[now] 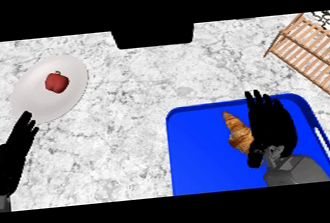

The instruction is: Pick the croissant from the tray and place it in the tiered shelf

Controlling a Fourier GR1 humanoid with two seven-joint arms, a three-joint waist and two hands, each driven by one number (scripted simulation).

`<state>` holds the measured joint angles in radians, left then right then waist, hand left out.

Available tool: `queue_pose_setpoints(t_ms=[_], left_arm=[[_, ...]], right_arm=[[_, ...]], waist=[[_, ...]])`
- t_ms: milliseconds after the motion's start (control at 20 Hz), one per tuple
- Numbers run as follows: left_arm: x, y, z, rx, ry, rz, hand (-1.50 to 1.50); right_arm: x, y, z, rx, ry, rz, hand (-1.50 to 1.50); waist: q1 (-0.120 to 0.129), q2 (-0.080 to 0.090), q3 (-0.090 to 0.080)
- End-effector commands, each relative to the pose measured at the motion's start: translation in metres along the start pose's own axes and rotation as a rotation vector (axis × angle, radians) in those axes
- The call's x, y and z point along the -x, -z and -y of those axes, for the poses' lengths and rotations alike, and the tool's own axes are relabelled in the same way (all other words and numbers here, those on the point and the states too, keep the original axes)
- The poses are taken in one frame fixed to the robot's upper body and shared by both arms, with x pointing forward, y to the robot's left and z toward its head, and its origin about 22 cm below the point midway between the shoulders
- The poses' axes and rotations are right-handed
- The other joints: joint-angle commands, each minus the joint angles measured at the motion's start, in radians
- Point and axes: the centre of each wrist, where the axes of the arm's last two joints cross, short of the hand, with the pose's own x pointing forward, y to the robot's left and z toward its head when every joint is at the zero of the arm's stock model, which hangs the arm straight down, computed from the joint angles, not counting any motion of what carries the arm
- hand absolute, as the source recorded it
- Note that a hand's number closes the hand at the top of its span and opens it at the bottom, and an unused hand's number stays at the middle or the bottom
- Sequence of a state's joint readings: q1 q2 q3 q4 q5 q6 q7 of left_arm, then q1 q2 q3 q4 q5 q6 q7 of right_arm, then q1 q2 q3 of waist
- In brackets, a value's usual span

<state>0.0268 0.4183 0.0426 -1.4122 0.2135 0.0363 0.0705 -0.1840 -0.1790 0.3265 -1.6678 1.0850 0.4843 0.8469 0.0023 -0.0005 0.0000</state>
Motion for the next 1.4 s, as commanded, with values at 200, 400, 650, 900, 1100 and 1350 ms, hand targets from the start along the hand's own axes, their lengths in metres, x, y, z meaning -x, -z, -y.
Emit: queue_pose_setpoints(t_ms=[200, 400, 650, 900, 1100, 1350], left_arm=[[0.005, -0.006, -0.013, 0.019, -0.025, 0.023, 0.00], [0.025, 0.006, 0.019, -0.003, -0.003, -0.003, 0.00], [0.011, -0.004, 0.013, 0.009, 0.004, 0.002, 0.00], [-0.008, 0.018, -0.004, 0.006, 0.004, -0.004, 0.00], [0.018, -0.013, 0.004, -0.001, -0.019, -0.005, 0.00], [0.001, 0.002, 0.009, 0.002, -0.010, -0.002, 0.00]], right_arm=[[0.010, 0.030, -0.017, -0.030, 0.020, -0.024, -1.50], [-0.008, 0.009, -0.023, -0.048, 0.065, -0.011, 1.50], [0.020, 0.024, -0.043, -0.025, -0.009, 0.037, 1.50], [-0.002, 0.025, -0.031, 0.053, -0.047, 0.032, 1.50], [-0.002, 0.001, -0.016, 0.147, -0.002, 0.067, 1.50], [0.005, -0.003, 0.041, 0.243, 0.076, 0.039, 1.50]], waist=[[0.002, 0.000, 0.000], [-0.004, 0.000, 0.000], [-0.001, 0.000, 0.000], [-0.002, 0.001, 0.000], [-0.001, -0.001, 0.000], [-0.002, -0.001, 0.000]])
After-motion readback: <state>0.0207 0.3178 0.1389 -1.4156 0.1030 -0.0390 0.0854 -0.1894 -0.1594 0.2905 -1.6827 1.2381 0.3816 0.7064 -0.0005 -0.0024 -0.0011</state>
